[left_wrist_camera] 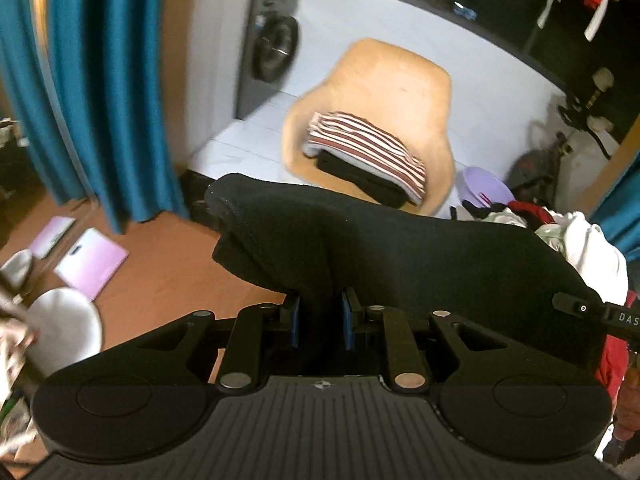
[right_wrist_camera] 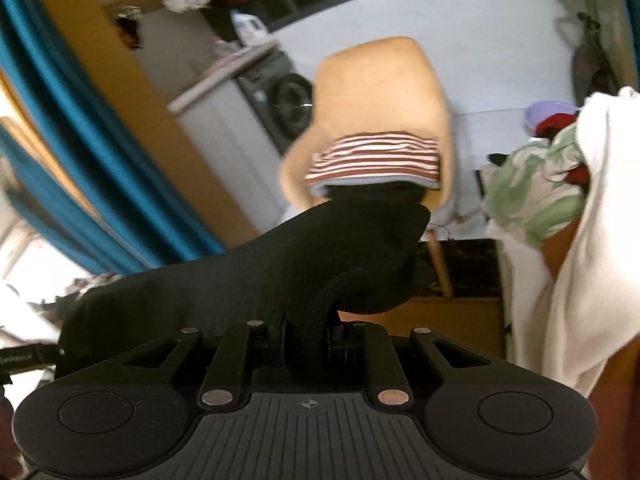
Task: Fold clothes
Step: 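Carry the black sweater with both grippers toward the tan chair seat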
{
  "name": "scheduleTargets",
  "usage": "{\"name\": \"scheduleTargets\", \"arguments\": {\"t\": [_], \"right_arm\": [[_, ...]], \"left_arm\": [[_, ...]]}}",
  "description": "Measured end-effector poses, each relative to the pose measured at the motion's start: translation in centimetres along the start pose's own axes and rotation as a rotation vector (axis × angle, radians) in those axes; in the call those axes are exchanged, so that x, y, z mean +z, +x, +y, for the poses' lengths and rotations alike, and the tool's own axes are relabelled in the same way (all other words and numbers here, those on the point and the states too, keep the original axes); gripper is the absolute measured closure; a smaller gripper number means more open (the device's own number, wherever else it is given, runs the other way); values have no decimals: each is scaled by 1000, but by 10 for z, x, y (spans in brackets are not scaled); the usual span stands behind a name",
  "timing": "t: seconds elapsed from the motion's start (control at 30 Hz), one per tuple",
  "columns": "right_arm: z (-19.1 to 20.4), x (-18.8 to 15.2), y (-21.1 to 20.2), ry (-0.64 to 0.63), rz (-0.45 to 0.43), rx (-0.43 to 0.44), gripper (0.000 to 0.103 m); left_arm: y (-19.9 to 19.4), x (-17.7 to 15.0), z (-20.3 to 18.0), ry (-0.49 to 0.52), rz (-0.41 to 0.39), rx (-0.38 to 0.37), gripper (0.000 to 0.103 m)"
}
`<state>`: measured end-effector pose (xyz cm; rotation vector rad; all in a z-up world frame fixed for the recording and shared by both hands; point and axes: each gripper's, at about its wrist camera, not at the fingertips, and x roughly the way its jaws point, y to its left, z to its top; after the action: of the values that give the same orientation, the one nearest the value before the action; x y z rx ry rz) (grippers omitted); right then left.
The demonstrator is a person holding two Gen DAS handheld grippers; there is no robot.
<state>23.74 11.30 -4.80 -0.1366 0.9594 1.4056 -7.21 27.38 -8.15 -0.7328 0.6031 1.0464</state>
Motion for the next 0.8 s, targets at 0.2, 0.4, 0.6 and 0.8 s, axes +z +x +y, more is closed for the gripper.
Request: {"name": "scheduleTargets", "arguments": {"t": [0.2,0.4,0.6,0.8], "right_arm": [[2,60,88,97,-40,-123,88],[23,132,180,149,-67,-188,88],[14,200,265,142,-86,-234,88],[-26,268,342,137,-77,-284,88]], "left_arm": [[92,96,26,69,66,-98,83],[165,204,40,234,60,-130,83],[238,276,33,315,54,-143,83],[322,333,19,325,73,-136,82]]}}
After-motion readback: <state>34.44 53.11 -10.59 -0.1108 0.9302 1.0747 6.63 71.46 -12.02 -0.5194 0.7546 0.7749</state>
